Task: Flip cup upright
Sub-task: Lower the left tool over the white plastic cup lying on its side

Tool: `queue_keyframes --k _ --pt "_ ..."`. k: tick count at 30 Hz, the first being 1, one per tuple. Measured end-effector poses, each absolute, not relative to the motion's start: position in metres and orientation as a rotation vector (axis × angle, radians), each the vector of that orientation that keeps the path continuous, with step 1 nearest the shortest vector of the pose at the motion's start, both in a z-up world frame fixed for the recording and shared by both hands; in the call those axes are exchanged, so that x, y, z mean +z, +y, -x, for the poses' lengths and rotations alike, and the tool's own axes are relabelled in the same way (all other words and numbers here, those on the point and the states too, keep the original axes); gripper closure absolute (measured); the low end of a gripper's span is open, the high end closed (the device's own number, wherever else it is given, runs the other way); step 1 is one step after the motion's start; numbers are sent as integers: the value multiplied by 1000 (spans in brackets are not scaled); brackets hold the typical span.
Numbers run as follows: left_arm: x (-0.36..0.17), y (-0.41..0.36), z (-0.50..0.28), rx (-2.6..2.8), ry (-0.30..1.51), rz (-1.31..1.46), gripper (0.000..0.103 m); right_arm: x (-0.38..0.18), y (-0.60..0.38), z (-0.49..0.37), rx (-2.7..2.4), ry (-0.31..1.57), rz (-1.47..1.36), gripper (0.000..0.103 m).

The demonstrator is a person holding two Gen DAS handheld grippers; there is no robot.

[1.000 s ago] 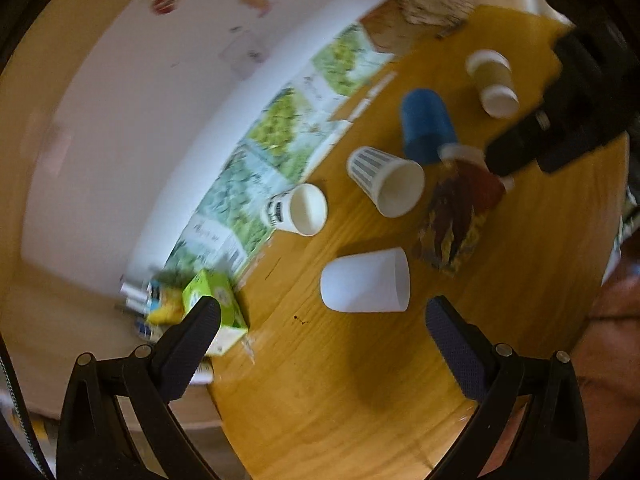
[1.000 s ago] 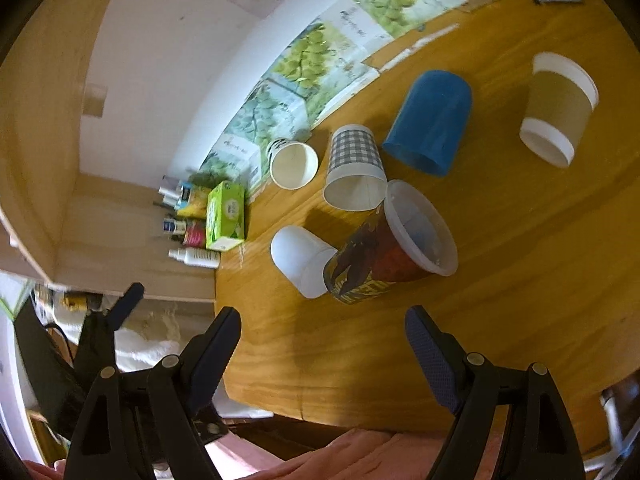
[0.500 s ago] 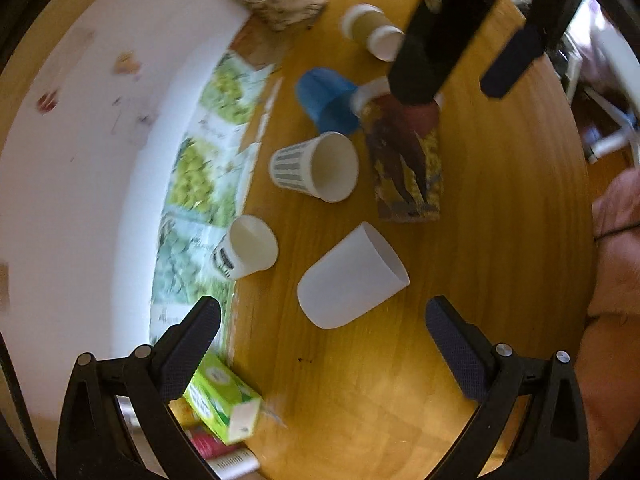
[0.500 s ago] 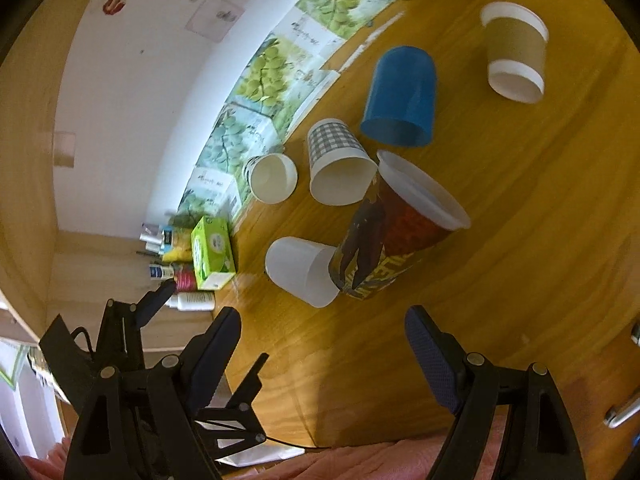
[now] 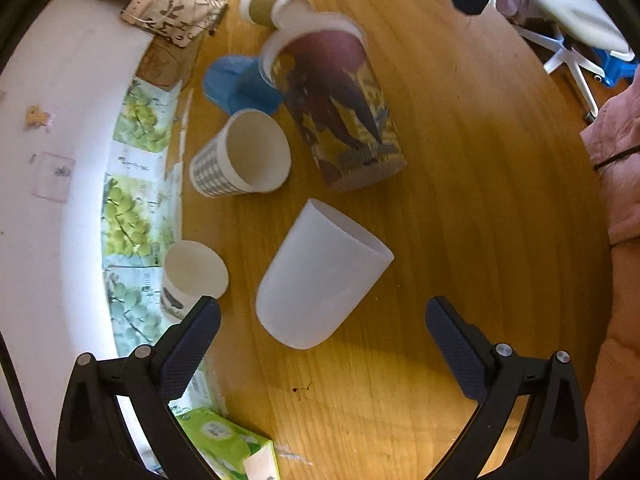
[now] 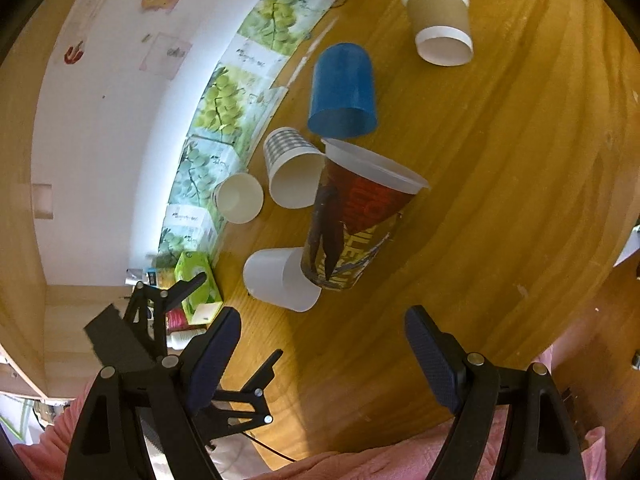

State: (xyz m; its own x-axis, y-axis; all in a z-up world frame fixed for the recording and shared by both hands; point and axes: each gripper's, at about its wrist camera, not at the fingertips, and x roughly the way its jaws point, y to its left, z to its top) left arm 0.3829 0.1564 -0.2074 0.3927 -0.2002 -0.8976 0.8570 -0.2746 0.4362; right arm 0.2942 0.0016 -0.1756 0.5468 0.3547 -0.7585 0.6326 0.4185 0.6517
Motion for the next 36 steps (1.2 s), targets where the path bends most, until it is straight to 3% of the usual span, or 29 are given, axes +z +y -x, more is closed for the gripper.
queue_keyframes --k 33,36 --pt "-256 138 -417 -1193 736 -1476 1 -197 9 -304 -286 1072 -1217 18" --pt "-255 137 -419 -1213 751 -1458 5 -196 8 -303 -288 1072 -1217 18"
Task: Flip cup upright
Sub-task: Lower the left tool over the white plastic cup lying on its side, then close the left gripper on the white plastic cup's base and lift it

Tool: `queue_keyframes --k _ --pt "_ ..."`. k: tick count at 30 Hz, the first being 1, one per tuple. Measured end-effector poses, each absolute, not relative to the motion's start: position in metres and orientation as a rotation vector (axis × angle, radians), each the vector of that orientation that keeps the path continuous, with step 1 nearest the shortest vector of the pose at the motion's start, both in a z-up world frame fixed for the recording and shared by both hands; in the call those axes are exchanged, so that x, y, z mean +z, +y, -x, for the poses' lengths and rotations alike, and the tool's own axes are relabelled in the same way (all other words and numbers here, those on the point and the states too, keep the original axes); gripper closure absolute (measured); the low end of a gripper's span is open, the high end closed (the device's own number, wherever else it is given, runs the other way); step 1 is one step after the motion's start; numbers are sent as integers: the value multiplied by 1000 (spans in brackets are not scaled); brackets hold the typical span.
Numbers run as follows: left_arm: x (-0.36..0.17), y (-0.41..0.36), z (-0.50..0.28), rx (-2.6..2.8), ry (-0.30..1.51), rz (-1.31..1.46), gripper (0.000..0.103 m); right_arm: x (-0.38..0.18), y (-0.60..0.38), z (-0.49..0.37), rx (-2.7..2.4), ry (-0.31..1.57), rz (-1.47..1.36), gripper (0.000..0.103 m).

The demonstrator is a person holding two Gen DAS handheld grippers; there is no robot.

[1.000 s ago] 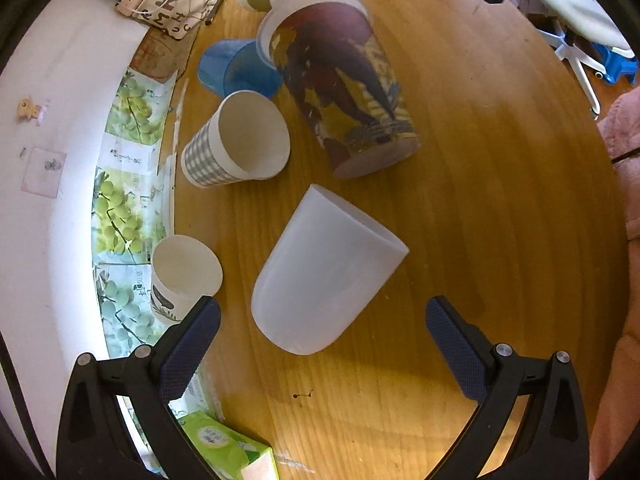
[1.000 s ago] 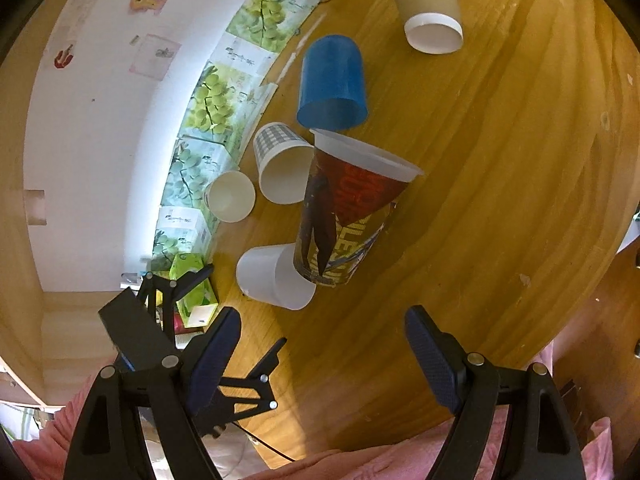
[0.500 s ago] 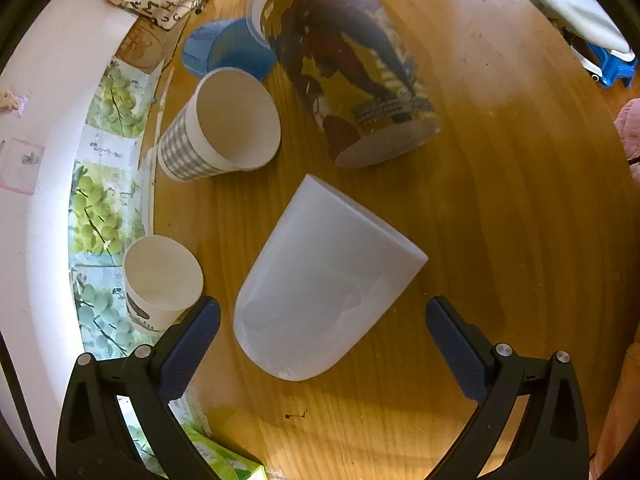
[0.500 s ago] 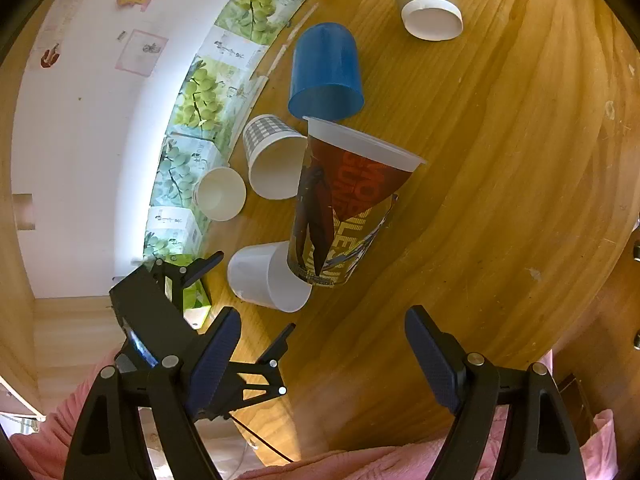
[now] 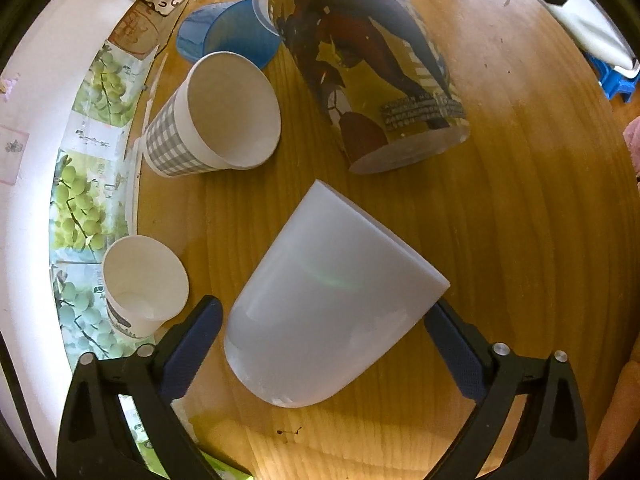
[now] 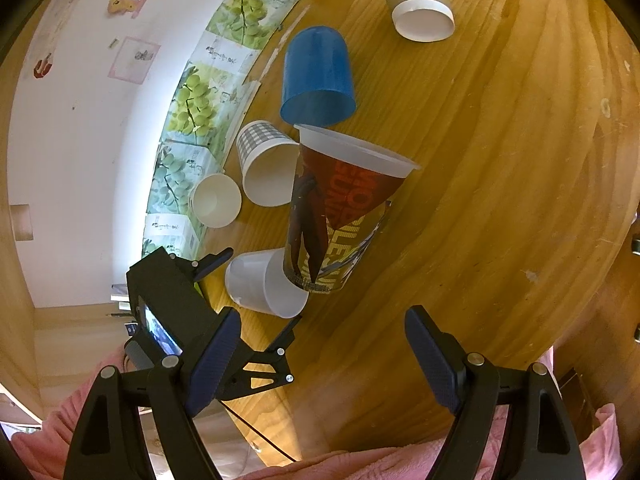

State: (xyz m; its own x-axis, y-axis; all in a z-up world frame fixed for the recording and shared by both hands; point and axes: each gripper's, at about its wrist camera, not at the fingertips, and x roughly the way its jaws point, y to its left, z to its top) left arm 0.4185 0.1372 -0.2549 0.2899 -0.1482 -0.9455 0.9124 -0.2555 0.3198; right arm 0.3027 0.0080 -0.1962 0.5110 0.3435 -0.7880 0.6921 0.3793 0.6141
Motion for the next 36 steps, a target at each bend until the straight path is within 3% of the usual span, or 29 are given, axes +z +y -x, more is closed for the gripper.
queue_keyframes --k 7,11,36 --pt "-253 132 -427 -1236 814 -1418 15 -196 8 -301 -289 1071 -1222 18" --pt "-251 131 -431 -1254 867 -1387 30 -196 10 -299 -291 1067 -1230 18" --pt "-228 168 -408 -1071 995 -1239 35 -189 15 -281 -260 1053 -1231 18"
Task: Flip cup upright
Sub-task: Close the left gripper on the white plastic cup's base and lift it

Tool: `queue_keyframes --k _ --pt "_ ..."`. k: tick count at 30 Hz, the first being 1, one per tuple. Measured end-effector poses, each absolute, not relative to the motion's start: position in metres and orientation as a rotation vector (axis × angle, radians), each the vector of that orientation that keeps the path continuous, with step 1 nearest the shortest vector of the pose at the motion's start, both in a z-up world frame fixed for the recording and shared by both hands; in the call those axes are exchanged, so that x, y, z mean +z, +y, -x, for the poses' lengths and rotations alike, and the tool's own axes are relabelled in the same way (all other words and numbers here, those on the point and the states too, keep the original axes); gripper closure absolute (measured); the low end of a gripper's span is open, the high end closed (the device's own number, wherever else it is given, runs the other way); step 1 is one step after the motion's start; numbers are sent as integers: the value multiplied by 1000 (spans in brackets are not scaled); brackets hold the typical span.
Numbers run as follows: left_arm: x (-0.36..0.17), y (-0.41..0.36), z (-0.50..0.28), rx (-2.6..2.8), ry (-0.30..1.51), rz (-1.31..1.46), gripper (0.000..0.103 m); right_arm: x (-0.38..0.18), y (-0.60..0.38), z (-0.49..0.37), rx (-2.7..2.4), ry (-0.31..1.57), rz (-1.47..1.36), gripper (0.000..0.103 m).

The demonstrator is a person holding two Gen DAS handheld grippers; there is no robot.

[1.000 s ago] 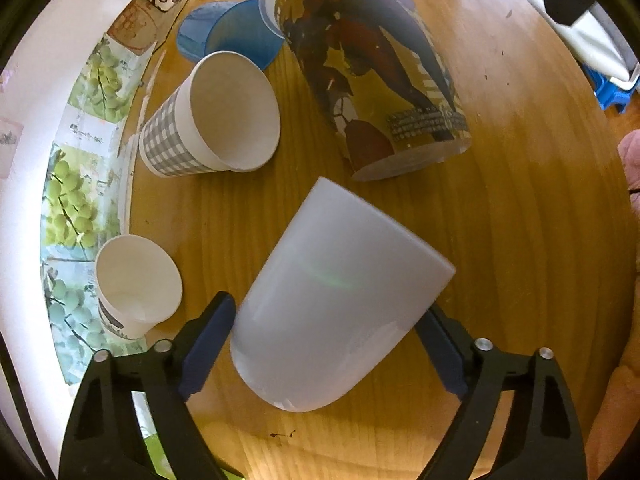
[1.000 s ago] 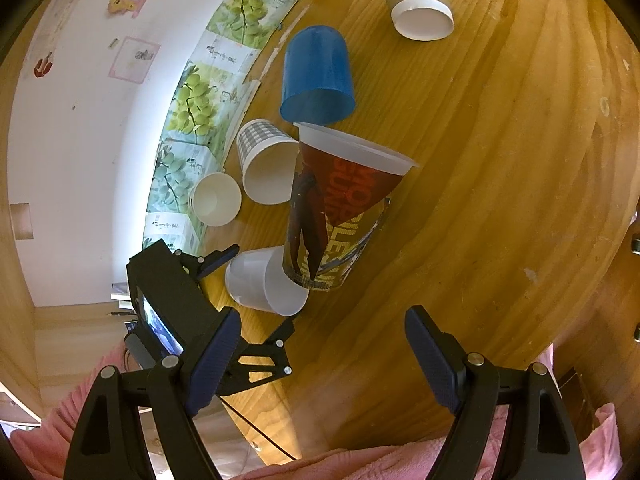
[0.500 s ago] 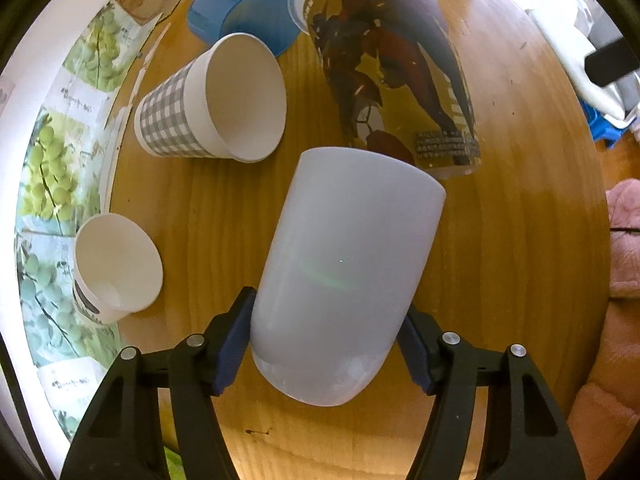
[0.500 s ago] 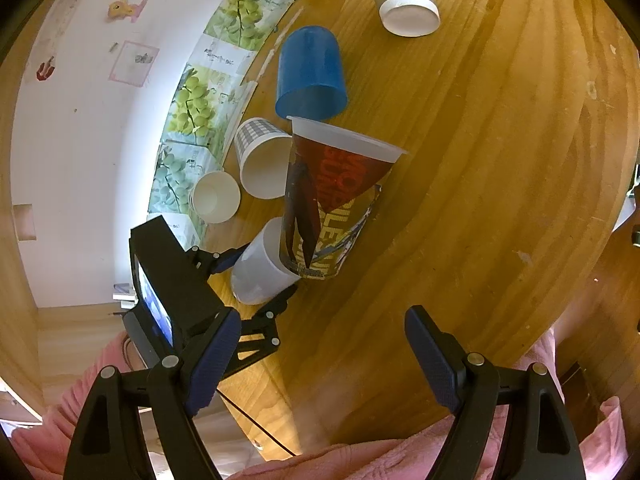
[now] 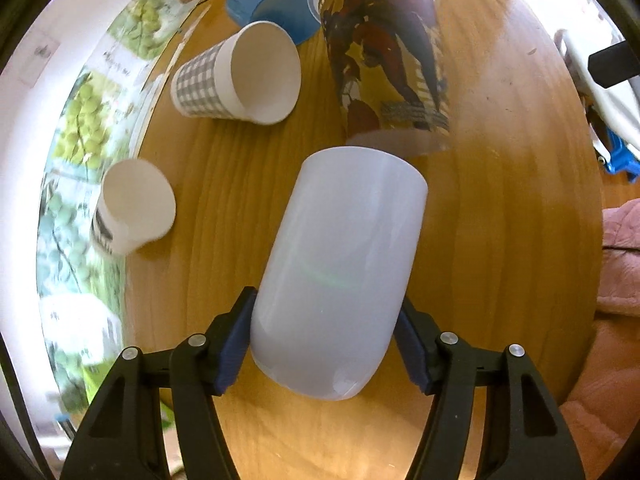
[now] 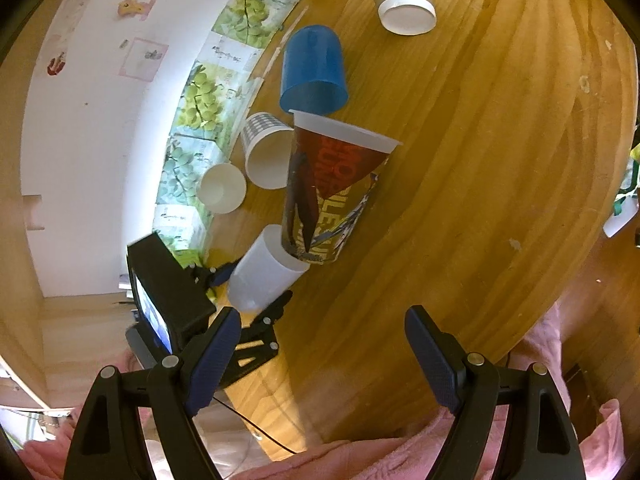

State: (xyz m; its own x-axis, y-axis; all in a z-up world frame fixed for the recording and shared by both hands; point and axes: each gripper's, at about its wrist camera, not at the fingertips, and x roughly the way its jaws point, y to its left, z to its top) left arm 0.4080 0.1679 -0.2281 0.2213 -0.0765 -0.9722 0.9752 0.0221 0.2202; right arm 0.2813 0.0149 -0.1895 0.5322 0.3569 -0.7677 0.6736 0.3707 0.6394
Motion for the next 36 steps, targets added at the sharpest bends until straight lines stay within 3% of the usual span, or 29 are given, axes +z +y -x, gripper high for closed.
queue_keyframes --k 13,36 --pt "-199 178 -358 -924 1159 -880 37 -193 14 -274 -136 1054 -1286 18" --pt "-203 108 -295 -661 1336 -249 38 -197 -64 -261 37 1264 -1178 18"
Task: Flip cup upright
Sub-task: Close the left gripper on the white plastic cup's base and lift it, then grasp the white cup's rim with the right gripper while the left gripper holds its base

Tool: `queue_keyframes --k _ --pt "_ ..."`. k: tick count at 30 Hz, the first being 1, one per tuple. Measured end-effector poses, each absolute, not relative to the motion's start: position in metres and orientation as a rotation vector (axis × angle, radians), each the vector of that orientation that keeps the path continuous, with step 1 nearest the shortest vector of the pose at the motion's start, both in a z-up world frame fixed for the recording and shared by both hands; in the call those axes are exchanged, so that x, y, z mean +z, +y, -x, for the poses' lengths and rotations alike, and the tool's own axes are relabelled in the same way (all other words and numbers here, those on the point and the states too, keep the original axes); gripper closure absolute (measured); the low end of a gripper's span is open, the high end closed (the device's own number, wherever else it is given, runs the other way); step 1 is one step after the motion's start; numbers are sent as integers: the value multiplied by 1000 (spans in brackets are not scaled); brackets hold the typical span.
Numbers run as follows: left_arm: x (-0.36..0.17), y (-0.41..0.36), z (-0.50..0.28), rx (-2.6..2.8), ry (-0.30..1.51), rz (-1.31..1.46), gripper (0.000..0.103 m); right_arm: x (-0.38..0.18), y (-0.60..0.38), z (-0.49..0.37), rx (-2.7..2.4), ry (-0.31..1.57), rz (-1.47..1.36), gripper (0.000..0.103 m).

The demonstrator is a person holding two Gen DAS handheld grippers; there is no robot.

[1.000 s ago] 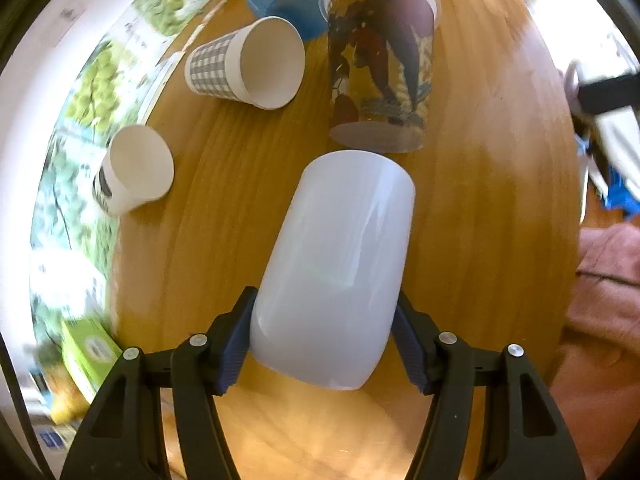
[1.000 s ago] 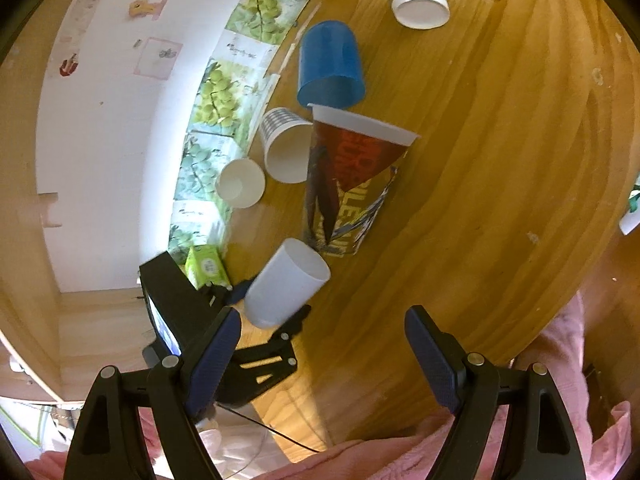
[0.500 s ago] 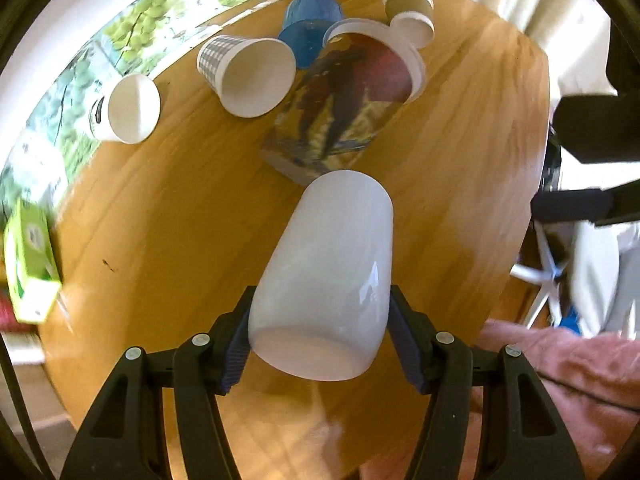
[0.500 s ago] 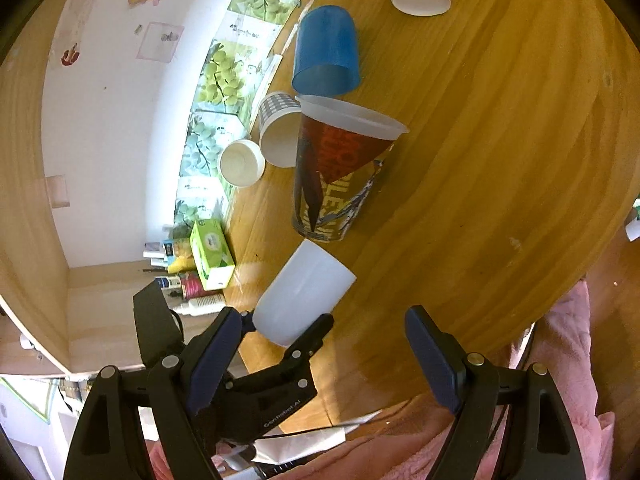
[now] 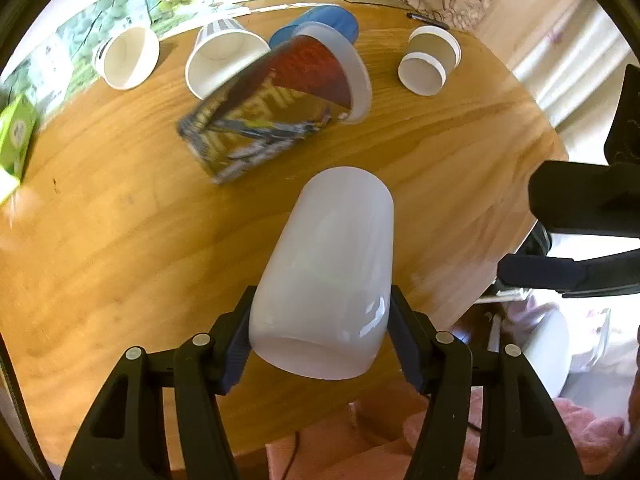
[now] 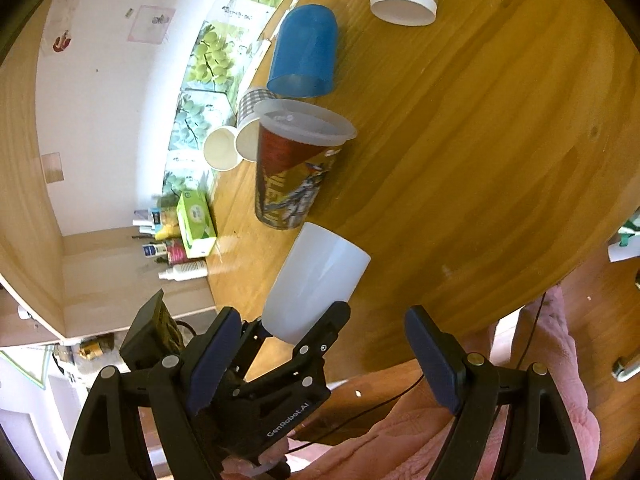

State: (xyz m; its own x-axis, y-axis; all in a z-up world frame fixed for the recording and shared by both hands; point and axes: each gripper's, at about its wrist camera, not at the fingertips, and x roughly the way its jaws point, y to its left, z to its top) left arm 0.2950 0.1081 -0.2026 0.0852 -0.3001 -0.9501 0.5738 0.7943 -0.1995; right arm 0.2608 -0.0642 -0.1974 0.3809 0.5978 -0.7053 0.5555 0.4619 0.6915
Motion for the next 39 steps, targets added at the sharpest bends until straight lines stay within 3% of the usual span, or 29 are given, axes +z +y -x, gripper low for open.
queue_keyframes --k 20,36,39 --pt "-237 55 -271 -595 1407 55 39 -222 -116 -274 92 1408 -1099 19" --pt "-231 63 -261 -606 1409 131 39 -253 -112 -289 125 1518 -1067 28" --pt "-234 64 -267 -601 1408 135 39 -252 -112 -294 131 1520 -1043 36"
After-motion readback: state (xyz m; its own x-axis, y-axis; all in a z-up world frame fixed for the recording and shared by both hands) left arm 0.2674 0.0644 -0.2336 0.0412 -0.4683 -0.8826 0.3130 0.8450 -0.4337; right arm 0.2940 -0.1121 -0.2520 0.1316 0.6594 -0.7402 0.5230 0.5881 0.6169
